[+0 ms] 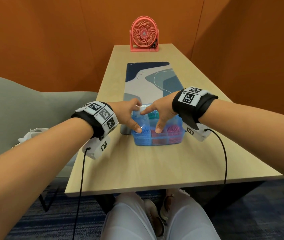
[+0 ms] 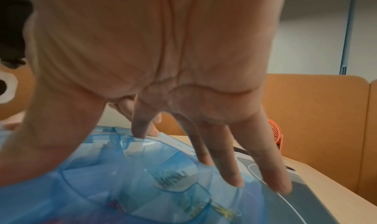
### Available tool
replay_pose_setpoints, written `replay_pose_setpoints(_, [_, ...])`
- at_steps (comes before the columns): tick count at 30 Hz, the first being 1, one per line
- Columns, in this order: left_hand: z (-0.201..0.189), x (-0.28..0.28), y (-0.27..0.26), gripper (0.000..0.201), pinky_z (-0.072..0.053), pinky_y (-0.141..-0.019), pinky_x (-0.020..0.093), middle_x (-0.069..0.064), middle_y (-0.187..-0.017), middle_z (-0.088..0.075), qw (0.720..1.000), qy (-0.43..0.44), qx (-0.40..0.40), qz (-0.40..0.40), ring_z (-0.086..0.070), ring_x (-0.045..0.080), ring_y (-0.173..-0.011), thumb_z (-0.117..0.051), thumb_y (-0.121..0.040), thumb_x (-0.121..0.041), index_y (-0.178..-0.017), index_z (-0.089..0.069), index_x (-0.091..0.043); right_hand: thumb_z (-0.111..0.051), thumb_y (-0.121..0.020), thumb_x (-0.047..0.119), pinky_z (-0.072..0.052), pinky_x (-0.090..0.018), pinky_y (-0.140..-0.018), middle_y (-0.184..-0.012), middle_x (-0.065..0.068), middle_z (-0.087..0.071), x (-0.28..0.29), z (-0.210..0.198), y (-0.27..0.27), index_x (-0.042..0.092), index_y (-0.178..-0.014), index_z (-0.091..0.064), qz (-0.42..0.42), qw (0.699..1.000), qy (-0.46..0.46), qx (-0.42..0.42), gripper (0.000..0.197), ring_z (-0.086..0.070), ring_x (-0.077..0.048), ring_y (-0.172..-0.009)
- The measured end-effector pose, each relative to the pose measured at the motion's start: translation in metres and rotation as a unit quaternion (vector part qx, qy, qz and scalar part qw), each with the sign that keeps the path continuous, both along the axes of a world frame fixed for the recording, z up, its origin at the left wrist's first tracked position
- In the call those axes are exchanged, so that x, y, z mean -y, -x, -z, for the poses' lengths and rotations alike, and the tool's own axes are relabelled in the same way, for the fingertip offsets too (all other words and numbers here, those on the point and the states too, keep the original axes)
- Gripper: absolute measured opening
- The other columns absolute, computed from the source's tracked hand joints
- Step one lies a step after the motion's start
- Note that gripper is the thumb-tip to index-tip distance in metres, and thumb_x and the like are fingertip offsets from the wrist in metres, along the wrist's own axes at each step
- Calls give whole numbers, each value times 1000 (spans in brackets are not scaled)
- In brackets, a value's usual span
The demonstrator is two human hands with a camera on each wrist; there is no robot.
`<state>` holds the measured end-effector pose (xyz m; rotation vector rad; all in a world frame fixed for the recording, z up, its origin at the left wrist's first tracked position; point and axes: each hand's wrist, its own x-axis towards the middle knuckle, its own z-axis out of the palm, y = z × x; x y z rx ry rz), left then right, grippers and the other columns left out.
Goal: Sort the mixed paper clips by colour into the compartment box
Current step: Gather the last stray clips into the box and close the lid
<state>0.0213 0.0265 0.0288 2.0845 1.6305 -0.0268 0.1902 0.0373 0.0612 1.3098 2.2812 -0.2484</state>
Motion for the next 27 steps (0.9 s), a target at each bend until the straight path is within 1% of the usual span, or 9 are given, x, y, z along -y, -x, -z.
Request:
replay_pose_setpoints(3, [-3,-1,9,92,-35,-108,38,5,-148,-36,995,-6,71,-66,-39,21,-133,-81,-70,-31,-143,-25,-18,-76,-71,51,-37,-34,-96,-150,2,-34,-1,0,0,48,-146,-19,2,1000,0,-1,95,-40,-24,-132])
replay_pose_setpoints(5, [-4,-4,19,69,-42,-101,36,9,-136,-49,991,-59,28,-120,-50,22,-122,-71,-80,-37,-136,-39,-11,-77,-70,52,-37,-35,-95,-150,2,-34,-3,1,1,49,-146,-20,5,1000,0,-3,95,-41,-25,-132])
replay_pose_setpoints(7, [-1,-5,28,53,-49,-91,35,11,-115,-63,981,-62,-5,-183,-60,24,-104,-55,-90,-46,-122,-55,-4,-78,-69,51,-37,-36,-98,-151,1,-33,-3,2,1,50,-145,-21,8,1000,2,-4,95,-39,-26,-133])
replay_pose_setpoints(9, [5,-4,29,48,-54,-85,37,10,-102,-67,969,14,74,-237,-65,24,-94,-51,-93,-45,-110,-61,-2,-78,-67,53,-36,-39,-102,-152,1,-32,-3,2,1,51,-144,-21,10,1000,3,-2,96,-38,-26,-134])
replay_pose_setpoints(11, [7,0,23,34,-55,-81,35,9,-91,-67,939,76,193,-274,-66,21,-85,-56,-93,-34,-101,-61,-2,-78,-67,53,-36,-38,-101,-152,2,-31,-3,2,0,52,-144,-21,12,1000,2,-3,96,-38,-26,-134])
replay_pose_setpoints(13, [4,1,15,23,-55,-81,35,12,-84,-66,918,104,255,-284,-64,20,-76,-62,-90,-23,-97,-60,-1,-78,-68,53,-36,-37,-100,-152,2,-32,-3,2,-1,52,-144,-21,12,1000,1,-4,95,-38,-26,-134])
replay_pose_setpoints(15, [1,1,7,24,-56,-80,35,15,-82,-66,919,93,252,-289,-63,20,-70,-69,-85,-19,-95,-60,1,-78,-68,54,-36,-35,-98,-152,2,-32,-4,2,-1,52,-144,-21,11,1000,-1,-4,95,-39,-25,-134])
replay_pose_setpoints(19, [2,-1,-4,24,-58,-63,27,14,-73,-65,929,55,206,-302,-60,16,-57,-75,-79,-14,-90,-63,3,-77,-67,55,-37,-36,-99,-151,2,-33,-4,3,-2,53,-144,-20,12,1000,1,-7,96,-41,-25,-132])
replay_pose_setpoints(27, [-1,-5,-11,19,-58,-69,31,15,-73,-65,936,38,175,-304,-61,18,-58,-74,-78,-8,-90,-64,4,-76,-67,58,-38,-36,-97,-146,-2,-36,-5,7,-9,50,-146,-17,21,999,-4,-31,99,-42,-26,-129])
